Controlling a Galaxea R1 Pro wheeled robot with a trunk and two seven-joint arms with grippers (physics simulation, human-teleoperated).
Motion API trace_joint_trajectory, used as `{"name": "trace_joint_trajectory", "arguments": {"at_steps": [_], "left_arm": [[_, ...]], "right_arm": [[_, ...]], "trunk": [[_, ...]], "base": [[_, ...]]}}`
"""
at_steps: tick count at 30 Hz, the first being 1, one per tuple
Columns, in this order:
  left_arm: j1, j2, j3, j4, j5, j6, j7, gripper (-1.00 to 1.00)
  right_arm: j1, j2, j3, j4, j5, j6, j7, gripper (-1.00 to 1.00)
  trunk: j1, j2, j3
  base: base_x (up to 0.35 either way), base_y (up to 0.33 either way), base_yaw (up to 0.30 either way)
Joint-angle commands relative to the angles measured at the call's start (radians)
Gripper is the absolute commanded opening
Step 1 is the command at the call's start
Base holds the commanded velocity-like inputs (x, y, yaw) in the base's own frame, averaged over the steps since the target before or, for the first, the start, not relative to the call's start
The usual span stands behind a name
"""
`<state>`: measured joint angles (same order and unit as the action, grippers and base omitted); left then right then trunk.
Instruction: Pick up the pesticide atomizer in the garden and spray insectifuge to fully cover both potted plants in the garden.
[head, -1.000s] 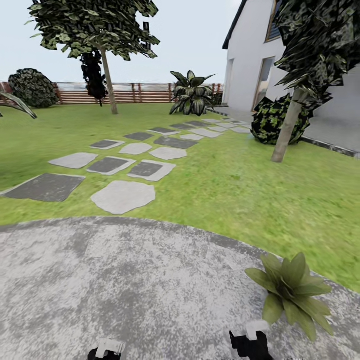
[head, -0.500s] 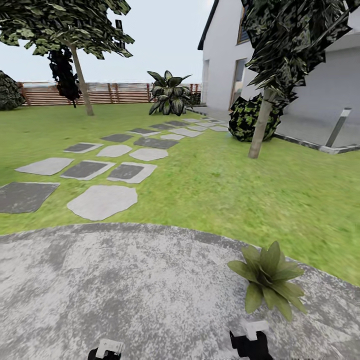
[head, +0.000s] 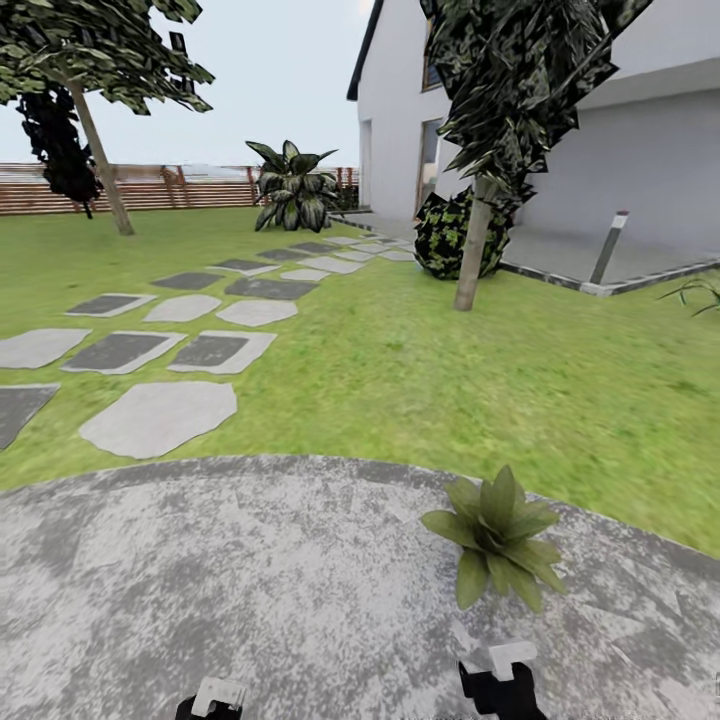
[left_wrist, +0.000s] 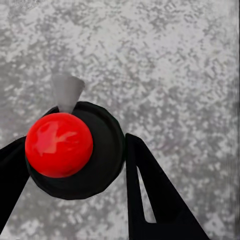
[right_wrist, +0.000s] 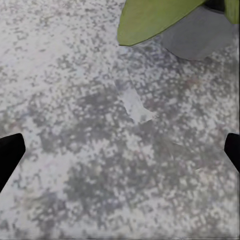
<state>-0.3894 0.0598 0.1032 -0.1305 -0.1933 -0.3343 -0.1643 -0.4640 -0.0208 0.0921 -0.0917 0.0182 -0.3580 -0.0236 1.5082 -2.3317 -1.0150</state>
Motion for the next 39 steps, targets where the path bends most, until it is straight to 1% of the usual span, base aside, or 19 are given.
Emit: {"name": "trace_joint_trajectory", "arguments": {"at_steps": [1,13,23,35,39], "left_arm": [[0.0,0.0,0.009,0.0,-0.009,-0.003,-0.004,-1.0],[0.0,0.0,0.009,0.0,-0.009,-0.003,-0.004,-1.0],[0.0,0.0,0.009,0.0,-0.009,-0.003,-0.004,-1.0],[0.0,0.0,0.009,0.0,-0.009,-0.003,-0.003,-1.0],[0.0,0.0,0.009,0.0,-0.008,-0.003,-0.002,-1.0]], "right_arm": [[-0.001,0.0,0.006,0.001,0.002,-0.003,-0.002,1.0],[-0.001,0.001,0.006,0.001,0.002,-0.003,-0.002,1.0],[-0.001,0.002,0.006,0.001,0.003,-0.003,-0.002,1.0],[-0.001,0.002,0.006,0.001,0.003,-0.003,-0.002,1.0],[-0.001,0.002,0.006,0.001,0.003,-0.003,-0.002,1.0]], "trunk": [[0.0,0.0,-0.001],[0.0,0.0,-0.001],[0.0,0.0,-0.001],[0.0,0.0,-0.001],[0.0,0.0,-0.001]], "base": [[0.0,0.0,-0.265],[0.0,0.0,-0.26],[0.0,0.0,-0.042],[0.0,0.0,-0.253],[0.11,0.0,-0.264]]}}
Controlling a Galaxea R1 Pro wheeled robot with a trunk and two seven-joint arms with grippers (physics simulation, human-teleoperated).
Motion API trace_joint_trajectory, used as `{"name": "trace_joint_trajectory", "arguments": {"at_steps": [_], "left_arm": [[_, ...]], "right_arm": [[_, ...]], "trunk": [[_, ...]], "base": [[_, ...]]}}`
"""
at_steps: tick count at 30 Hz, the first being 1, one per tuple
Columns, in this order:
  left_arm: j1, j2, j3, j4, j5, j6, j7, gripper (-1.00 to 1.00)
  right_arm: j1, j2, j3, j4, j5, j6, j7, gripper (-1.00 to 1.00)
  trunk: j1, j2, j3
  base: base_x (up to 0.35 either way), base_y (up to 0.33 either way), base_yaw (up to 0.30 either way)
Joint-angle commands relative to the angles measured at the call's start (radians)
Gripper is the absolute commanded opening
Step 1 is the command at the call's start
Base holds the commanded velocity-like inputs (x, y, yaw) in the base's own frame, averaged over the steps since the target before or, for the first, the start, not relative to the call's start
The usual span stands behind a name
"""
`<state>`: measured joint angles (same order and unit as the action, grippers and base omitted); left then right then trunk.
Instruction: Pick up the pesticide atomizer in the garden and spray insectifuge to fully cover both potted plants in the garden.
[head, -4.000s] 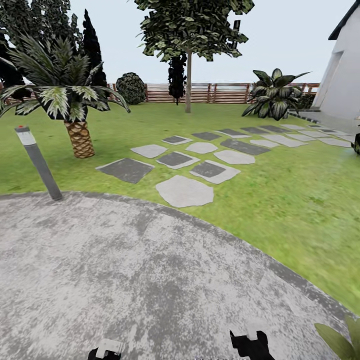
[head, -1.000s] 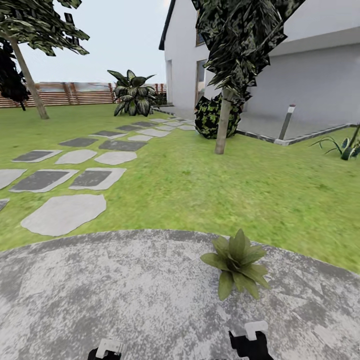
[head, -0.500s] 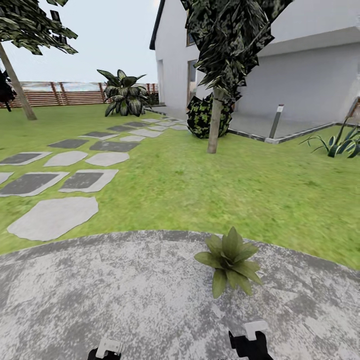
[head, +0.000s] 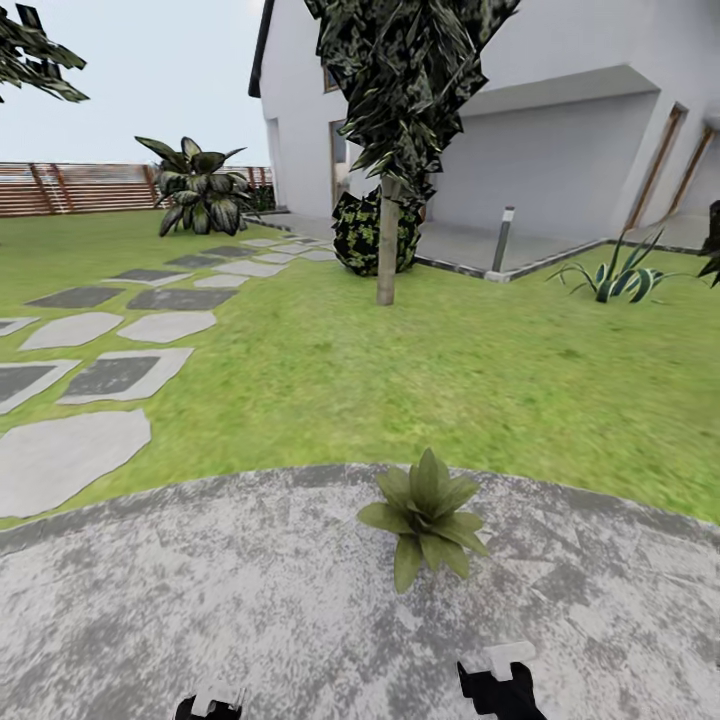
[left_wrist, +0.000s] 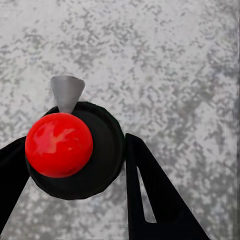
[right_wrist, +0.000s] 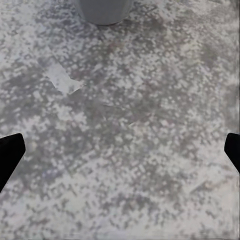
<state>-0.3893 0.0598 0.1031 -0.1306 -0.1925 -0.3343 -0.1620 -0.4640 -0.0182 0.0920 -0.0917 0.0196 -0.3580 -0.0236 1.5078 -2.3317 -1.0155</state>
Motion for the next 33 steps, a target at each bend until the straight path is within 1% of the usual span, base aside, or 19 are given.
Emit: {"name": "trace_joint_trajectory", "arguments": {"at_steps": [1,6,12,16,19,33], "left_arm": [[0.0,0.0,0.009,0.0,-0.009,-0.003,-0.005,-1.0],[0.0,0.0,0.009,0.0,-0.008,-0.003,-0.004,-1.0],[0.0,0.0,0.009,0.0,-0.008,-0.003,-0.005,-1.0],[0.0,0.0,0.008,0.0,-0.009,-0.003,-0.005,-1.0],[0.0,0.0,0.009,0.0,-0.01,-0.003,-0.005,-1.0],[0.0,0.0,0.009,0.0,-0.01,-0.003,-0.005,-1.0]], "right_arm": [[-0.001,0.0,0.006,0.001,0.002,-0.003,-0.002,1.0],[-0.001,0.0,0.006,0.001,0.002,-0.003,-0.002,1.0],[-0.001,0.0,0.006,0.001,0.002,-0.003,-0.002,1.0],[-0.001,0.0,0.006,0.001,0.002,-0.003,-0.002,1.0],[-0.001,0.0,0.006,0.001,0.002,-0.003,-0.002,1.0],[-0.001,0.0,0.006,0.001,0.002,-0.003,-0.002,1.0]], "trunk": [[0.0,0.0,-0.001],[0.0,0.0,-0.001],[0.0,0.0,-0.001],[0.0,0.0,-0.001],[0.0,0.0,-0.001],[0.0,0.0,-0.001]], "base": [[0.233,0.0,-0.264],[0.3,0.05,-0.264],[0.186,0.261,-0.265],[0.032,0.3,-0.265],[0.005,0.168,-0.264],[0.0,0.012,-0.265]]}}
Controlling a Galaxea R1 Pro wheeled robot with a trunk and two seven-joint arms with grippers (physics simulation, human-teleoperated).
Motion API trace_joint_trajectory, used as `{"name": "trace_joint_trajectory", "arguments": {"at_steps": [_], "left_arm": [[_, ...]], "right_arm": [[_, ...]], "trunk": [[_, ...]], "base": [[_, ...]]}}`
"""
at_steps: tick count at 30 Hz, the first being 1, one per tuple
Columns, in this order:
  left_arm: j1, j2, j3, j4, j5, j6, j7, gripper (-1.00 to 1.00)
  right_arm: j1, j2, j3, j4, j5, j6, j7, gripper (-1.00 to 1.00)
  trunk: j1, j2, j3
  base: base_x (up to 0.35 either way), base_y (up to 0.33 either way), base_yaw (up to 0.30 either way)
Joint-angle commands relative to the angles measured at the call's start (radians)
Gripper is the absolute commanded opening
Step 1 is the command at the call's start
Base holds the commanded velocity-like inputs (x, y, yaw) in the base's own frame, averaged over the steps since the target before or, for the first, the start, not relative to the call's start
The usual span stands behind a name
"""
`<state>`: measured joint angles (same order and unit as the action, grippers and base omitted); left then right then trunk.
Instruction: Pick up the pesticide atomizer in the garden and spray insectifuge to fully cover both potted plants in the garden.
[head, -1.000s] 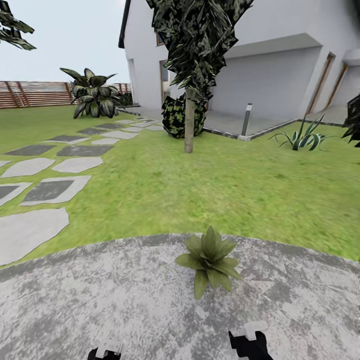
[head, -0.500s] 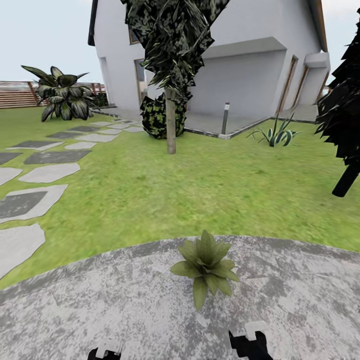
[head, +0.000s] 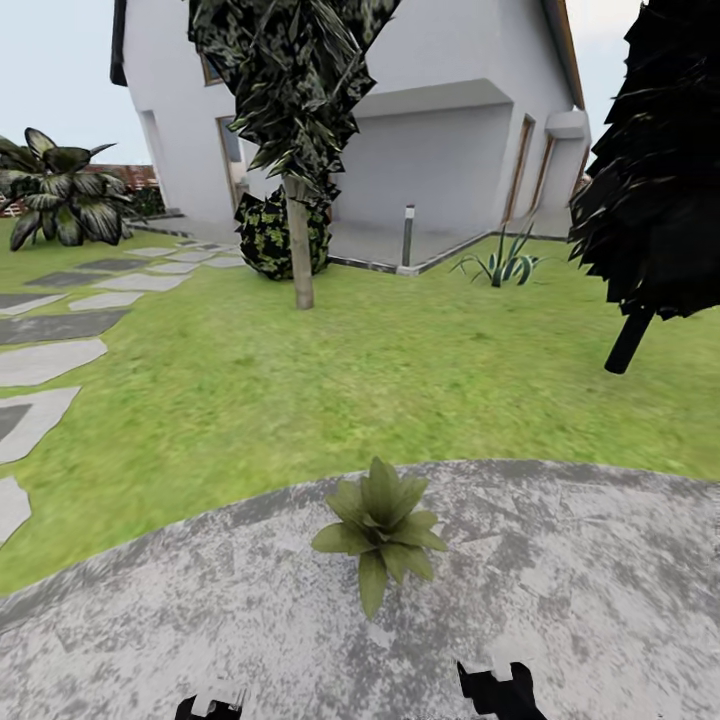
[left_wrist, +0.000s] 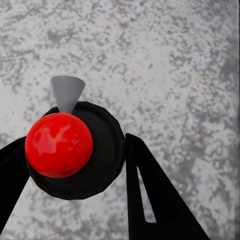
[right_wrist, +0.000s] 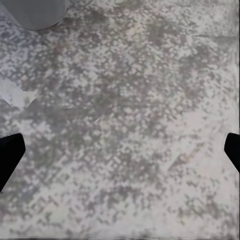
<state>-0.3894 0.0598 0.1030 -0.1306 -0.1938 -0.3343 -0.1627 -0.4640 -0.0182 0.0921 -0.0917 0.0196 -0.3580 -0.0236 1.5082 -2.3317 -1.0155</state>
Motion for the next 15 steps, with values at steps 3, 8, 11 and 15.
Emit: {"name": "trace_joint_trajectory", "arguments": {"at_steps": [3,8,11,15], "left_arm": [[0.0,0.0,0.009,0.0,-0.009,-0.003,-0.005,-1.0],[0.0,0.0,0.009,0.0,-0.009,-0.003,-0.005,-1.0],[0.0,0.0,0.009,0.0,-0.009,-0.003,-0.005,-1.0],[0.0,0.0,0.009,0.0,-0.008,-0.003,-0.003,-1.0]], "right_arm": [[-0.001,0.0,0.006,0.001,0.002,-0.003,-0.002,1.0],[-0.001,0.0,0.006,0.001,0.002,-0.003,-0.002,1.0],[-0.001,0.0,0.006,0.001,0.002,-0.003,-0.002,1.0],[-0.001,0.0,0.006,0.001,0.002,-0.003,-0.002,1.0]], "trunk": [[0.0,0.0,-0.001],[0.0,0.0,-0.001],[0.0,0.0,-0.001],[0.0,0.0,-0.001]], "base": [[0.0,0.0,-0.264],[0.0,0.0,-0.264],[0.0,0.0,-0.264],[0.089,0.101,-0.264]]}}
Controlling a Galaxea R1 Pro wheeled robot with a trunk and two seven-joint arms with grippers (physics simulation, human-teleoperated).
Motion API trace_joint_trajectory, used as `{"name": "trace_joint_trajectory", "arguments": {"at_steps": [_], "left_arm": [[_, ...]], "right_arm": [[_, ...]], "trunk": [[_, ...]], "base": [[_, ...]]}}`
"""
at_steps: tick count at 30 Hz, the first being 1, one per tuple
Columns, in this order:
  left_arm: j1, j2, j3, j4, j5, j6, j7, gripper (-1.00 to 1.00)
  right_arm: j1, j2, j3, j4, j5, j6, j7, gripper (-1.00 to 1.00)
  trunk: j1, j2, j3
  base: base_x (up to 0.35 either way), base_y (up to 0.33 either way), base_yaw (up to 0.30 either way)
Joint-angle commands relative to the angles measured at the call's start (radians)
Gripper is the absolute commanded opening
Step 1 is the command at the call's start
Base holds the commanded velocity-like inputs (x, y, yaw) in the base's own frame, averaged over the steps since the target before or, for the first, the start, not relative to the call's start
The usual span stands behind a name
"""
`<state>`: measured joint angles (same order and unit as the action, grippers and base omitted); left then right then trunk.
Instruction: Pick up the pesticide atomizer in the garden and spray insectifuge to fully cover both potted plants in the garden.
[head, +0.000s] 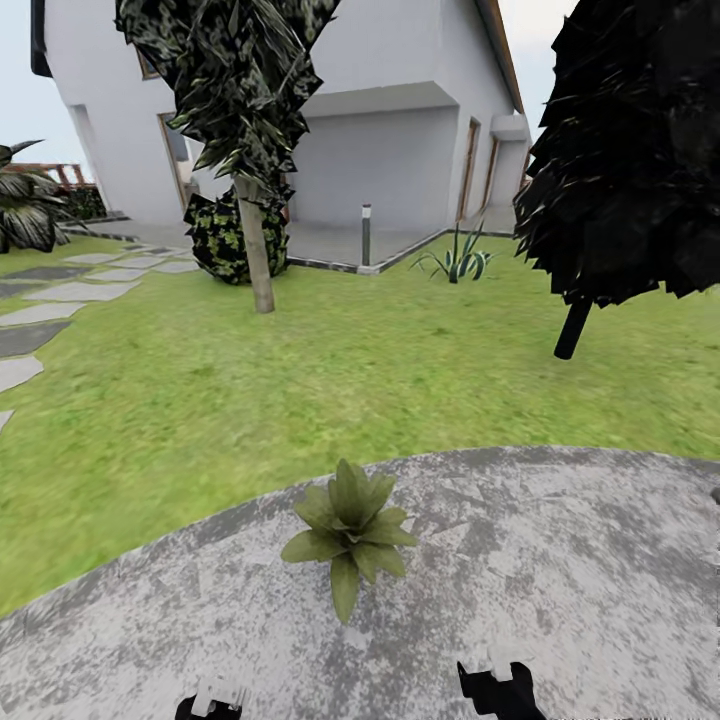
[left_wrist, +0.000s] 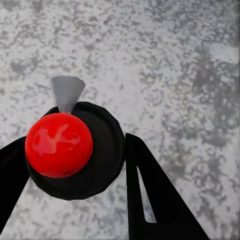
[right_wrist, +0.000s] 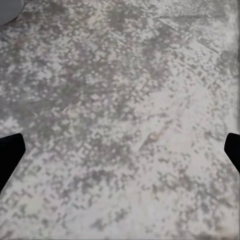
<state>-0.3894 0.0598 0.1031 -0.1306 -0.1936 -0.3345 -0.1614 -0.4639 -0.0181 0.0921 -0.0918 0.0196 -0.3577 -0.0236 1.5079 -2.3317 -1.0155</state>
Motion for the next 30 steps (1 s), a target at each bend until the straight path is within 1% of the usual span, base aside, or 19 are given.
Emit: {"name": "trace_joint_trajectory", "arguments": {"at_steps": [1,8,12,15,25,29,30], "left_arm": [[0.0,0.0,0.009,0.0,-0.009,-0.003,-0.004,-1.0],[0.0,0.0,0.009,0.0,-0.009,-0.003,-0.002,-1.0],[0.0,0.0,0.009,0.0,-0.009,-0.003,-0.003,-1.0],[0.0,0.0,0.008,0.0,-0.009,-0.003,-0.003,-1.0],[0.0,0.0,0.007,-0.005,-0.009,-0.003,-0.007,-1.0],[-0.001,0.002,-0.005,-0.011,-0.022,-0.003,-0.017,-1.0],[-0.003,0.002,-0.013,-0.016,-0.034,-0.001,-0.03,-1.0]], "right_arm": [[-0.001,0.0,0.006,0.001,0.002,-0.003,-0.002,1.0],[-0.001,0.0,0.006,0.001,0.002,-0.003,-0.002,1.0],[-0.001,0.0,0.006,0.001,0.002,-0.003,-0.002,1.0],[-0.001,0.0,0.006,0.001,0.002,-0.003,-0.002,1.0],[-0.001,-0.001,0.008,0.001,0.006,-0.003,-0.002,1.0],[-0.001,0.0,0.011,0.0,0.011,-0.004,0.002,1.0],[-0.001,-0.002,0.012,-0.002,0.012,-0.004,0.003,1.0]], "trunk": [[0.0,0.0,-0.001],[0.0,0.0,-0.001],[0.0,0.0,-0.001],[0.0,0.0,-0.001],[0.0,0.0,-0.001],[0.0,0.0,-0.001],[0.0,0.0,-0.001]], "base": [[0.151,0.203,-0.264],[0.184,0.243,-0.264],[0.105,0.262,-0.263],[0.05,0.128,-0.219],[0.005,0.012,-0.028],[0.0,0.0,0.0],[0.0,0.0,0.0]]}}
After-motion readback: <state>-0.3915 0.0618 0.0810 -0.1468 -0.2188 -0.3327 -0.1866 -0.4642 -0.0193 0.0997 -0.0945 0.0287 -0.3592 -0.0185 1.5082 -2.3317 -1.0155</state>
